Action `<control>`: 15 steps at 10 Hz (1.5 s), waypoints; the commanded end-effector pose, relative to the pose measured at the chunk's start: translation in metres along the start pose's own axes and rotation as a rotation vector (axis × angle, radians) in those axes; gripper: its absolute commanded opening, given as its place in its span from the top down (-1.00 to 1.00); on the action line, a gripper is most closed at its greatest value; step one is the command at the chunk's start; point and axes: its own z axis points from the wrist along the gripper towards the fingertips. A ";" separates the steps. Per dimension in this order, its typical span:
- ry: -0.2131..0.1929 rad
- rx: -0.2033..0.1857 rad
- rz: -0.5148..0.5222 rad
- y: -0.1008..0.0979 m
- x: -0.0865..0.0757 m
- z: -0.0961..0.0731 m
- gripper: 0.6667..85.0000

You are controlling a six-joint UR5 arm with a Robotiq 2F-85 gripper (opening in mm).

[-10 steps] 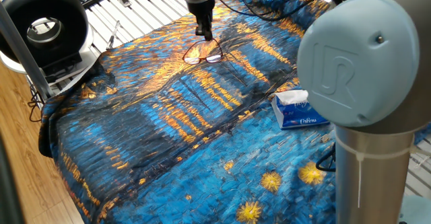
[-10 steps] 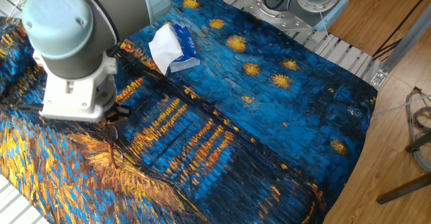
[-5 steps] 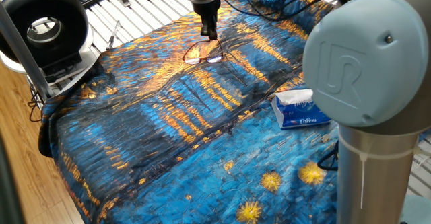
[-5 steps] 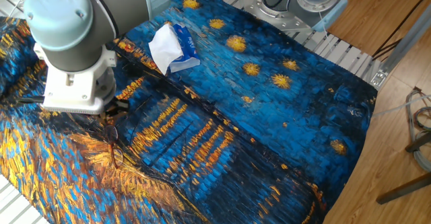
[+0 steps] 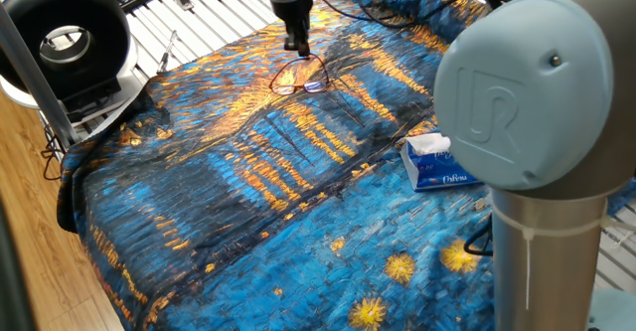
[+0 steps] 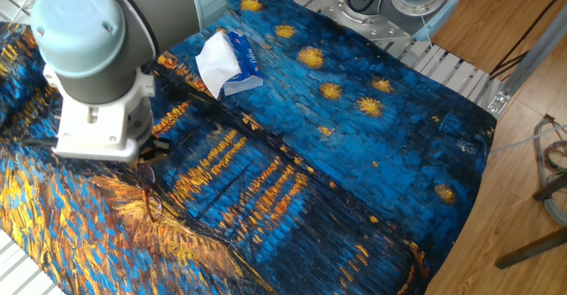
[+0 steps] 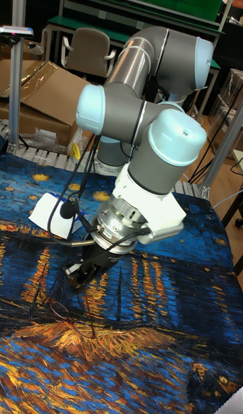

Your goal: Unfold the leg of the glasses (with one hand)

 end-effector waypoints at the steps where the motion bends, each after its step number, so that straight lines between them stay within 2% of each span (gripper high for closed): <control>1: -0.016 -0.018 0.006 0.006 -0.013 -0.003 0.99; 6: -0.027 -0.019 -0.021 -0.002 -0.005 0.009 0.99; 8: -0.038 -0.054 -0.009 0.005 0.002 0.016 0.99; 11: -0.025 -0.059 0.003 0.013 0.016 0.018 0.99; 15: -0.002 -0.056 -0.019 0.001 0.037 0.015 0.99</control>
